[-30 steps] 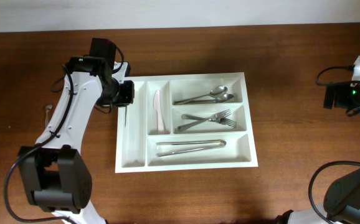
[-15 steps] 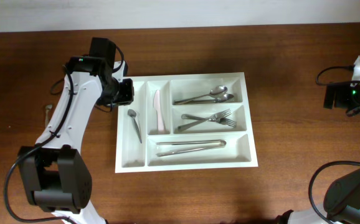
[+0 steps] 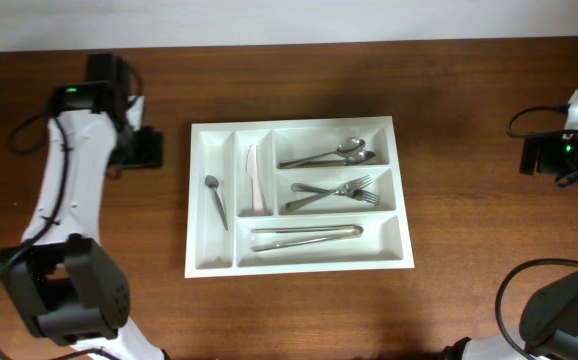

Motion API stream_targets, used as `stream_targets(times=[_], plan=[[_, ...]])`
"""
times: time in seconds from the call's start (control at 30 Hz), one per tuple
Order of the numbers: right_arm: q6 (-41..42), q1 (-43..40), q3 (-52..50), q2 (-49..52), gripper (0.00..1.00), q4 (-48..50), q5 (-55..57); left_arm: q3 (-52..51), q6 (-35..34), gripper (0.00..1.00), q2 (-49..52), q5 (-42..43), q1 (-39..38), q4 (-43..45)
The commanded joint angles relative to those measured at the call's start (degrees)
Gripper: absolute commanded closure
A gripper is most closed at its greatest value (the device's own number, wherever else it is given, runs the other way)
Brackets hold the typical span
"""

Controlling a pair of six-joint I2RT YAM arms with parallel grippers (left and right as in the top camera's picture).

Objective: Pack container
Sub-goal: 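Carry the spoon into the narrow left compartment and release it, then move the left gripper back over the remaining metal spoon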

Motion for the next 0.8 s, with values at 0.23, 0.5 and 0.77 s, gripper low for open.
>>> stream_targets(times=[0.23, 0.5, 0.77], plan=[[0.4, -0.1, -0.4, 0.1, 0.01, 0.0, -0.3, 0.6, 5.1, 0.06, 0.7, -2.4, 13.0, 0.0], [0.4, -0.1, -0.4, 0.1, 0.01, 0.0, -0.3, -3.5, 11.7, 0.05, 2.3, 3.3, 17.9, 5.2], [0.4, -0.1, -0.4, 0.1, 0.01, 0.0, -0.3, -4.5, 11.9, 0.03, 7.4, 3.6, 19.1, 9.1]])
